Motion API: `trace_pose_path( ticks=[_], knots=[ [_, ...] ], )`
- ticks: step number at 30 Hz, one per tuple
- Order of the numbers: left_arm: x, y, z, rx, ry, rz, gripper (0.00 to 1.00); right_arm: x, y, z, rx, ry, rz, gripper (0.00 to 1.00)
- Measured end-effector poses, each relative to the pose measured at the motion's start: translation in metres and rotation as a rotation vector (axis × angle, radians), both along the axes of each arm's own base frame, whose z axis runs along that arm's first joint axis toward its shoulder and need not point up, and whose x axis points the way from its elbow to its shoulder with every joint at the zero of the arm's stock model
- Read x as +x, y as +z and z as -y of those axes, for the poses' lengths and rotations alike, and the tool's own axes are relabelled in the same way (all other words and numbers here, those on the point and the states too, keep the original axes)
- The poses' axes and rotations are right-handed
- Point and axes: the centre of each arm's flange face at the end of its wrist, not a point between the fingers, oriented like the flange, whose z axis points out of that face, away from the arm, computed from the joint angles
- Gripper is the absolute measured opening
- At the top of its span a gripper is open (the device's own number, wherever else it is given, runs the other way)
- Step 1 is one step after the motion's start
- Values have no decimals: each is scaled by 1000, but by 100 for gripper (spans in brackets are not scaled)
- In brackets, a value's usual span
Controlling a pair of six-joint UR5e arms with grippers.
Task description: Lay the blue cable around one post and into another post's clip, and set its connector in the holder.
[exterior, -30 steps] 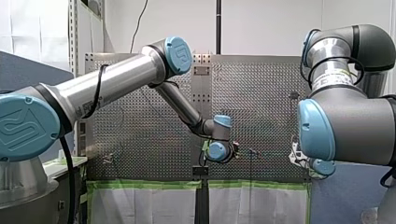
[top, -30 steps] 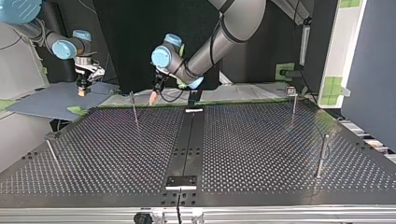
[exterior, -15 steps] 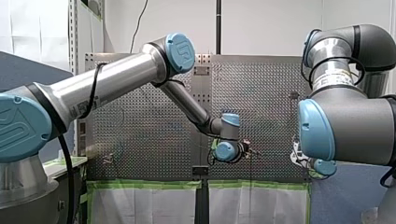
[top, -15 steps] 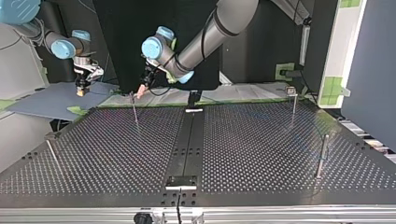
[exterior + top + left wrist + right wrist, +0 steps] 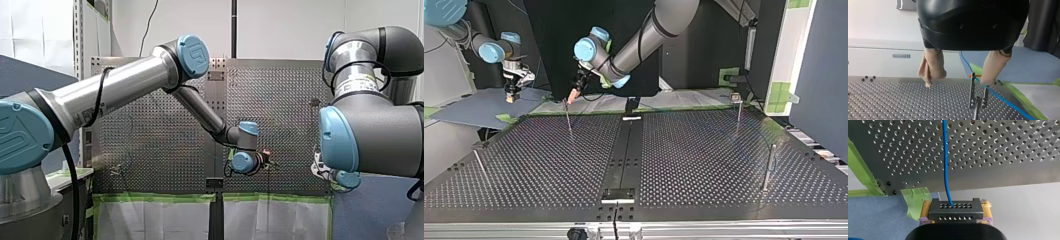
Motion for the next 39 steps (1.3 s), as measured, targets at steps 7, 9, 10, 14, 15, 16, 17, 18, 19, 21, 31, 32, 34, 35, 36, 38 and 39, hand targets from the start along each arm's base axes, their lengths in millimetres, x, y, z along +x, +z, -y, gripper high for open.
trace_pose_path(
  ticks=[7, 9, 10, 14, 15, 16, 17, 18, 19, 21, 31, 32, 34, 35, 36, 38, 39],
  knots=[
    [-4, 0, 3, -10, -21, -6, 100, 0, 0, 0, 2, 0, -2, 0],
    [-4, 0, 4, -17, -24, -10, 100, 0, 0, 0, 3, 1, -3, 0],
    [-5, 0, 4, -20, -26, -12, 100, 0, 0, 0, 3, 1, -4, 0],
    [-8, 0, 7, -28, -35, -18, 100, 0, -1, 0, 3, 1, -6, 0],
    [-9, 0, 7, -31, -37, -20, 100, 0, -1, -1, 3, 1, -6, 0],
    [-9, 0, 8, -33, -38, -21, 100, 0, -1, -1, 3, 1, -7, 0],
    [-10, 0, 8, -34, -38, -22, 100, 0, -1, -1, 4, 1, -8, 0],
    [-10, 0, 8, -36, -39, -24, 100, 0, -1, -1, 4, 1, -9, 0],
    [-10, 0, 8, -38, -39, -25, 100, 0, -1, -1, 4, 1, -9, 0],
    [-11, 0, 9, -39, -40, -26, 100, -1, -1, 0, 4, -4, -9, 0],
    [-9, 0, 7, -56, -34, -40, 100, -21, 6, 3, -3, -95, -25, 0],
    [-8, 0, 6, -60, -33, -44, 100, -21, 9, 3, -8, -96, -31, 0],
    [-6, 0, 5, -68, -31, -49, 100, -20, 15, 1, -12, -92, -41, 0],
    [-6, 0, 5, -70, -31, -51, 100, -18, 19, -1, -14, -89, -46, 0],
    [-5, 0, 5, -72, -31, -52, 100, -17, 22, -3, -15, -86, -48, 0],
    [-4, -1, 4, -75, -32, -55, 100, -13, 29, -8, -19, -81, -51, 0],
    [-4, -1, 4, -76, -33, -56, 100, -12, 31, -10, -21, -78, -51, 0]
  ],
)
